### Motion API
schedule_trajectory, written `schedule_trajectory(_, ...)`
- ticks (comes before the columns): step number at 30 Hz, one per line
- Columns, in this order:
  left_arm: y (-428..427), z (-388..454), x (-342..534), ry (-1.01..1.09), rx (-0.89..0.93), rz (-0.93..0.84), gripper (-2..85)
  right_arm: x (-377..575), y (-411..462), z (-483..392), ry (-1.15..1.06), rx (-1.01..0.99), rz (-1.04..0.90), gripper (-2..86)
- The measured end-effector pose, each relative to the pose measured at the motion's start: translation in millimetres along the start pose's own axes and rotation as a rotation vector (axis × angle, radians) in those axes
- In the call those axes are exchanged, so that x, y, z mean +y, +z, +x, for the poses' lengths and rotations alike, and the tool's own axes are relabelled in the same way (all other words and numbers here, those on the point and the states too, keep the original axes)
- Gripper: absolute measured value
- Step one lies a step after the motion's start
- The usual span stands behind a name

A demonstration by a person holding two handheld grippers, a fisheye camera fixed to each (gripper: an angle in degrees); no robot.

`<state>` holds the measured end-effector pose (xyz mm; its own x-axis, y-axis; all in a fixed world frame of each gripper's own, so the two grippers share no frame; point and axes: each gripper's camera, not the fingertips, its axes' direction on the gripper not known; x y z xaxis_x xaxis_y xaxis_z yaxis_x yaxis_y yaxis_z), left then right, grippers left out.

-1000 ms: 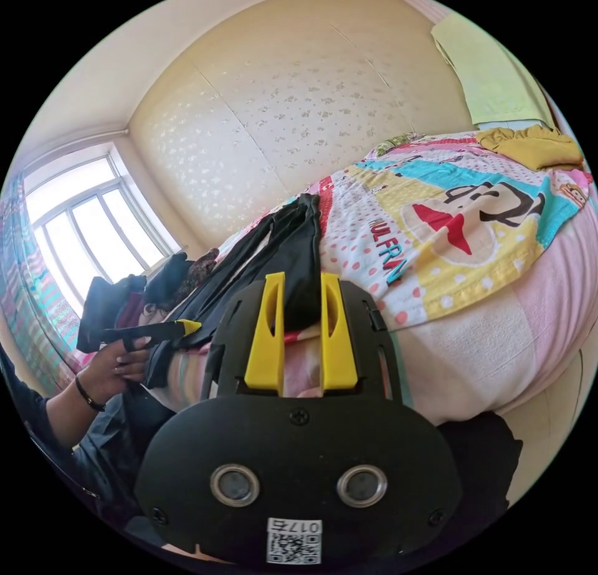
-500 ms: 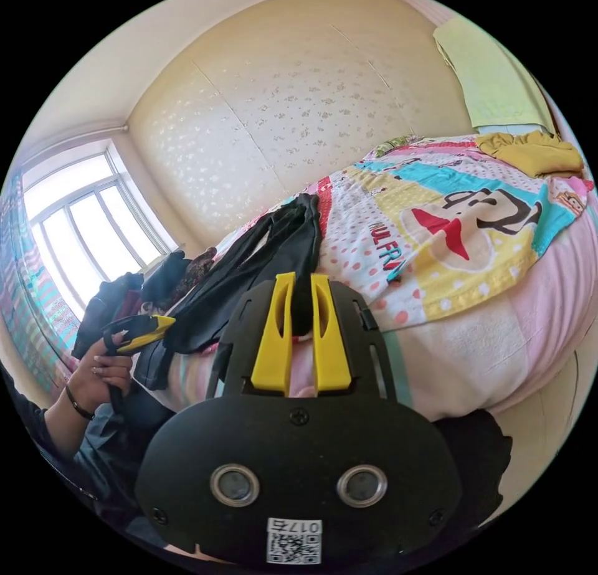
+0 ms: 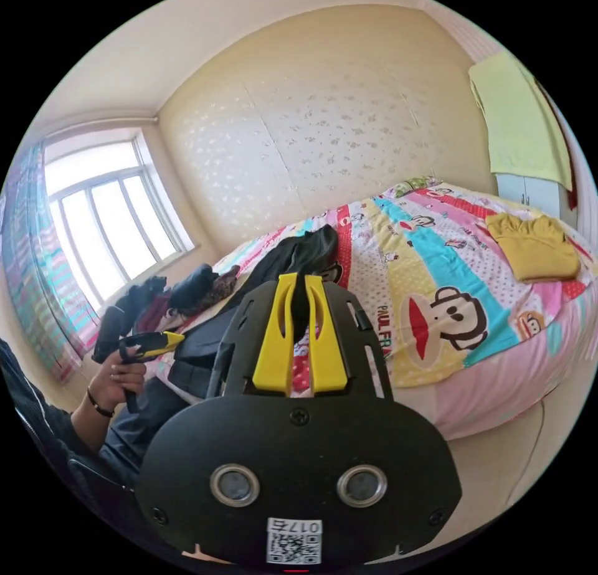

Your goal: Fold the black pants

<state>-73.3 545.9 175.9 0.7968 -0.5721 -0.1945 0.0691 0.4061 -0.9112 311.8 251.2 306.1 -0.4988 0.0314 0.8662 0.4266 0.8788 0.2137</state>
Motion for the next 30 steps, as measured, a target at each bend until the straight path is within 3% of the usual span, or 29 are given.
schedule_trajectory(5, 53, -12, 43, 0.017, -0.246, -0.168, -0.6, 69, 69, 22, 0.136, 0.177, -0.307, 3.3)
schedule_trajectory(9, 94, -50, 78, -0.133, -0.003, -0.375, -0.9, 64, 74, 27, 0.178, 0.083, -0.293, 3.8)
schedule_trajectory(14, 50, -26, 81, 0.053, 0.054, -0.153, -0.8, 38, 61, 7, 0.061, 0.122, -0.201, 4.6)
schedule_trajectory(19, 8, 12, 109, 0.405, -0.029, 0.319, 0.0, 45, 68, -5, -0.007, 0.191, -0.109, 4.9)
schedule_trajectory(23, 61, 20, 124, 0.569, -0.350, 0.220, 0.4, 45, 99, -19, -0.065, 0.092, -0.127, 4.2)
schedule_trajectory(25, 126, -5, 131, 0.524, -0.620, 0.018, -0.5, 34, 122, -28, -0.096, 0.122, -0.158, 4.5)
schedule_trajectory(26, 140, -13, 135, 0.505, -0.646, -0.010, -0.6, 24, 137, -36, -0.132, 0.144, -0.165, 4.9)
schedule_trajectory(28, 135, -21, 166, 0.503, -0.576, 0.215, -0.8, 5, 160, -49, -0.194, 0.161, -0.166, 5.7)
schedule_trajectory(30, 139, -23, 174, 0.512, -0.570, 0.238, -0.9, -14, 184, -59, -0.215, 0.179, -0.137, 6.7)
